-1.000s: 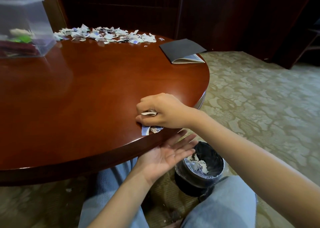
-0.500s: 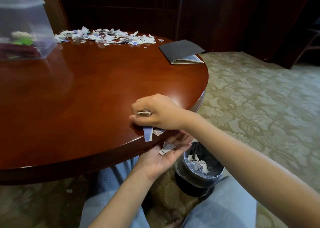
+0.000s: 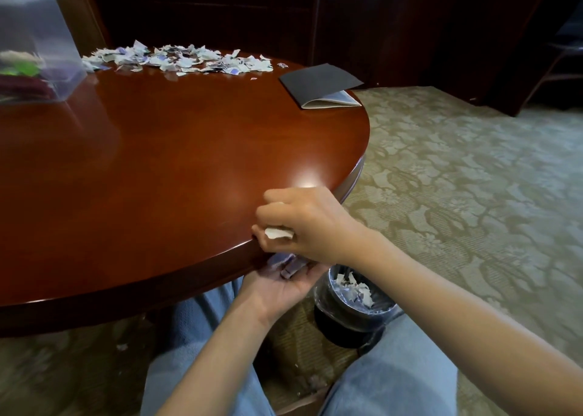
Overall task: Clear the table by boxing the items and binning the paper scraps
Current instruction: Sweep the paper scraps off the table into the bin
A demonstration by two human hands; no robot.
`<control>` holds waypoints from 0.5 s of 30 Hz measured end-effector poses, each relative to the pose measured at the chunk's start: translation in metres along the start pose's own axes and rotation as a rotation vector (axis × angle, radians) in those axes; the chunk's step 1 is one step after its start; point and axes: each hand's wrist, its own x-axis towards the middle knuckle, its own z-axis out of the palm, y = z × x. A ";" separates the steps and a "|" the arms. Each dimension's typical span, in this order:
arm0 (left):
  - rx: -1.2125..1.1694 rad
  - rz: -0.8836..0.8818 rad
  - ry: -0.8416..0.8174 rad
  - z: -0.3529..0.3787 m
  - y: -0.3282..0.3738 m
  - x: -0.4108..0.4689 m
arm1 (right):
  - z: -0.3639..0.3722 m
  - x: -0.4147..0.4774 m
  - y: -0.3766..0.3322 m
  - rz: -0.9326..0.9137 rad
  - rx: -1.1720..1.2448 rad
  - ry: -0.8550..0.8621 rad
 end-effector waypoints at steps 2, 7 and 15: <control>0.014 -0.030 0.075 -0.002 0.005 -0.001 | 0.005 -0.012 -0.008 -0.027 -0.054 0.043; -0.098 -0.102 -0.071 -0.003 0.007 -0.007 | 0.019 -0.031 -0.017 -0.063 -0.135 0.049; 0.179 0.026 0.099 -0.004 -0.010 0.015 | 0.019 -0.046 -0.012 -0.005 -0.118 0.038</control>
